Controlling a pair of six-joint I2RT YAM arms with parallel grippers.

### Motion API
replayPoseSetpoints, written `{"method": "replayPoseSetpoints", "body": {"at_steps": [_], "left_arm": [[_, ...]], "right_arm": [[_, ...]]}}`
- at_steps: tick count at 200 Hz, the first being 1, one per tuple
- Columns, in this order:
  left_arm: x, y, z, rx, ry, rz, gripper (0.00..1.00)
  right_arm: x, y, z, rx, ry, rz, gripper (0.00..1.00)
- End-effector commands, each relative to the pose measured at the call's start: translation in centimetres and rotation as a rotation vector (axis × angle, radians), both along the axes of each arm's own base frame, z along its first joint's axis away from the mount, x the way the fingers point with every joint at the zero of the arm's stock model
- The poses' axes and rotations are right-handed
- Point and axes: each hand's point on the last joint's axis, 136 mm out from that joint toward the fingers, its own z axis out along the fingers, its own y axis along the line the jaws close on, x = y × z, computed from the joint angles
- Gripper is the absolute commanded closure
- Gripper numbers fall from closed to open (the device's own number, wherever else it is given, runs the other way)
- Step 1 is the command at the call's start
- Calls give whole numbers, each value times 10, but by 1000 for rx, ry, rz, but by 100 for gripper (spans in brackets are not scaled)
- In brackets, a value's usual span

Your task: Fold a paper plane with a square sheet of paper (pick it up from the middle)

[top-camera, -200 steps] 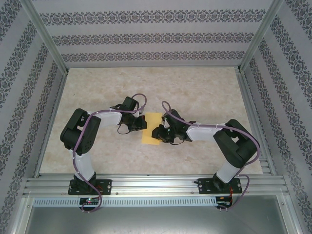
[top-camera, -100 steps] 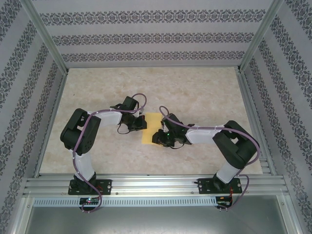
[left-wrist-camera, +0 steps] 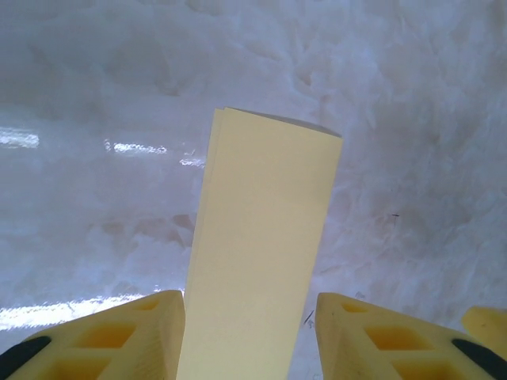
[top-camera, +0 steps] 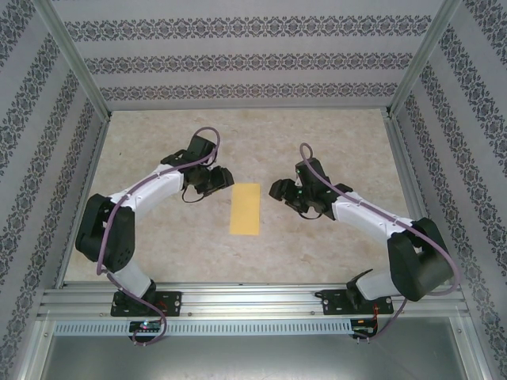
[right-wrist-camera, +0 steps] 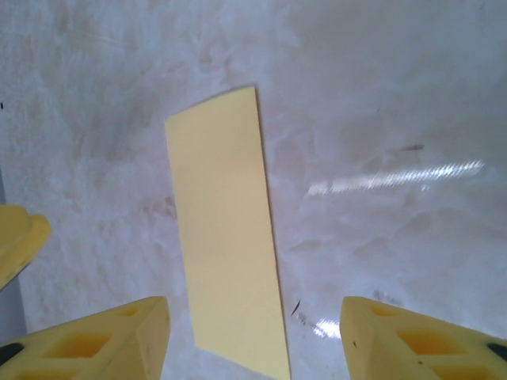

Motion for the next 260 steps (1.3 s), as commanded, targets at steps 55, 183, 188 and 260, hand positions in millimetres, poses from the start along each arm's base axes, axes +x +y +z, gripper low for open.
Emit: {"method": "replayPoseSetpoints", "body": {"at_steps": [55, 183, 188, 260], "left_arm": [[-32, 21, -10, -106, 8, -32, 49], [-21, 9, -35, -217, 24, -60, 45], [-21, 9, -36, -217, 25, -59, 45], [-21, 9, -44, -209, 41, -61, 45]], "right_arm": [[6, 44, -9, -77, -62, 59, 40], [0, 90, -66, -211, 115, 186, 50], [-1, 90, -67, -217, 119, 184, 51], [6, 81, -56, -214, 77, 172, 50]]}}
